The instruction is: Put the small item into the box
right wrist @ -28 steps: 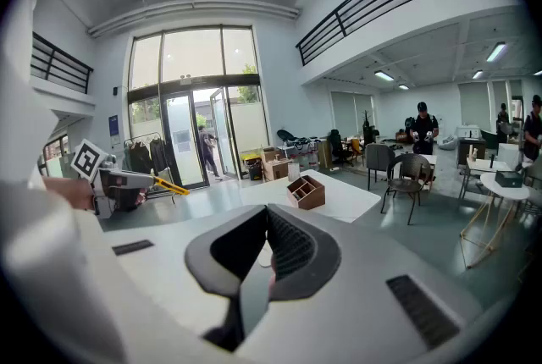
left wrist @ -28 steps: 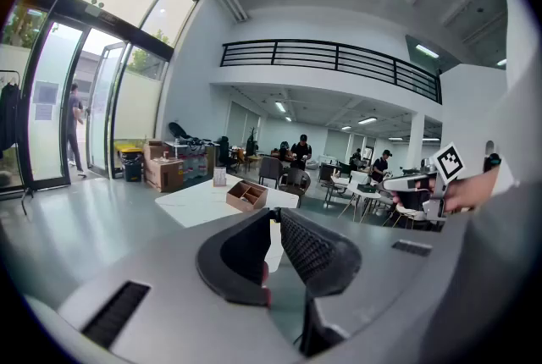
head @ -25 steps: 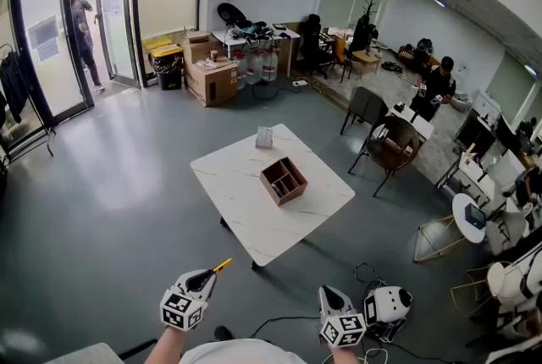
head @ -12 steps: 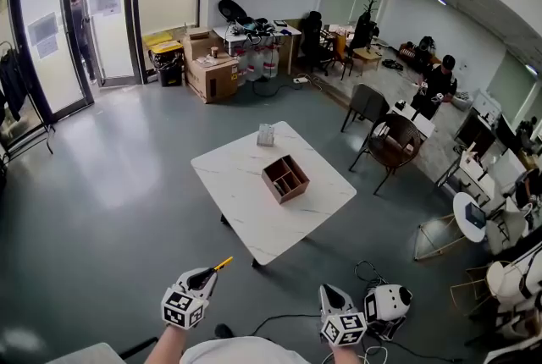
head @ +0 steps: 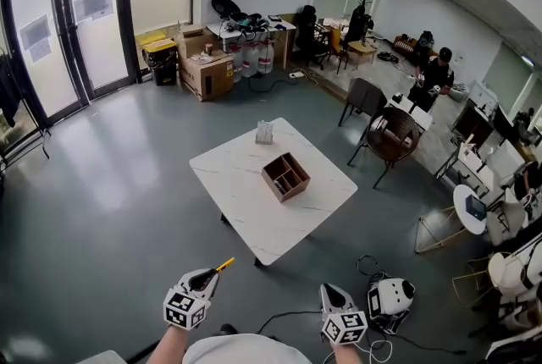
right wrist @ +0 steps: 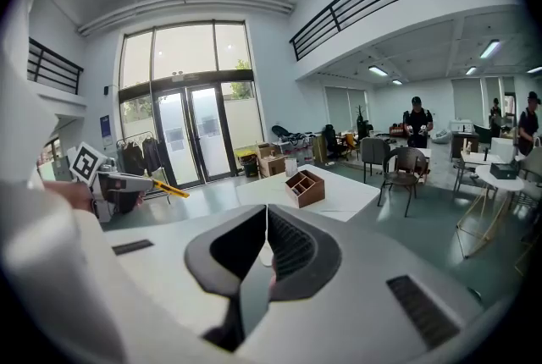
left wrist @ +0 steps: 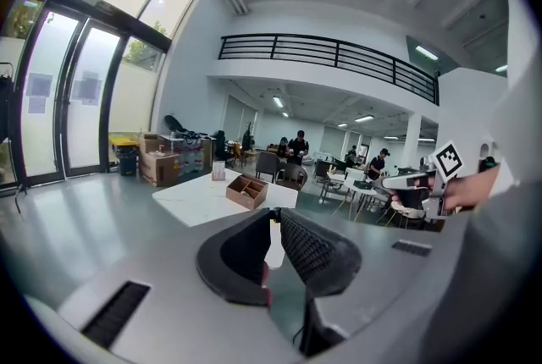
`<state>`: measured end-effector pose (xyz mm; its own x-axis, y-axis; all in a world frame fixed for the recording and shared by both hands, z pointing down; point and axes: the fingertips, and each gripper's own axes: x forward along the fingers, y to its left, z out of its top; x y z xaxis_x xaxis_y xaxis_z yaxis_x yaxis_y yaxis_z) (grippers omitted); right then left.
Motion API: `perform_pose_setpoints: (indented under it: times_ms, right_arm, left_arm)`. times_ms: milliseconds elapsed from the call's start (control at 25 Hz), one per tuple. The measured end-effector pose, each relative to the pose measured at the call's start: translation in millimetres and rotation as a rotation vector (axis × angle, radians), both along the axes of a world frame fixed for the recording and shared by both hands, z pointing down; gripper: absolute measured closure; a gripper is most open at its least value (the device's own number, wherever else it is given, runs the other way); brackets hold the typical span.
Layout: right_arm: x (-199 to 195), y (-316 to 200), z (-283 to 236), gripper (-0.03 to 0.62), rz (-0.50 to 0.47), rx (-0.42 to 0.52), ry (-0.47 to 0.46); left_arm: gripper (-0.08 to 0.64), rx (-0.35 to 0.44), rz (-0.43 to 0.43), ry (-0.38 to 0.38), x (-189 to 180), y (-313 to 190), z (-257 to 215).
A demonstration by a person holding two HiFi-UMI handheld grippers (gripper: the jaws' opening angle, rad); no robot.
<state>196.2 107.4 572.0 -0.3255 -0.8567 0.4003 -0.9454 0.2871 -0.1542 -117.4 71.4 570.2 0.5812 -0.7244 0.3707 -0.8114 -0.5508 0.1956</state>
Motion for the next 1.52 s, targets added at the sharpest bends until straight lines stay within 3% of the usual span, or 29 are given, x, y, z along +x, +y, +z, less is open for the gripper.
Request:
perform_pose_setpoints:
  times_ms: [800,1120,1520]
  right_arm:
    - [-72,-24,11,0.566,0.027,-0.036,0.027]
    - [-63,-28,19,0.566,0.045,-0.064,0.042]
    - [-49,-98,31,0.566,0.016,-0.072,0.024]
  left_arm:
    - [0.514,-0.047,0.093,-0.02,-60,-36,28]
    - [0.514,-0.052,0.099,-0.012,-54,-50,30]
    - [0.514,-0.06,0.058,-0.001,-38,-97,34]
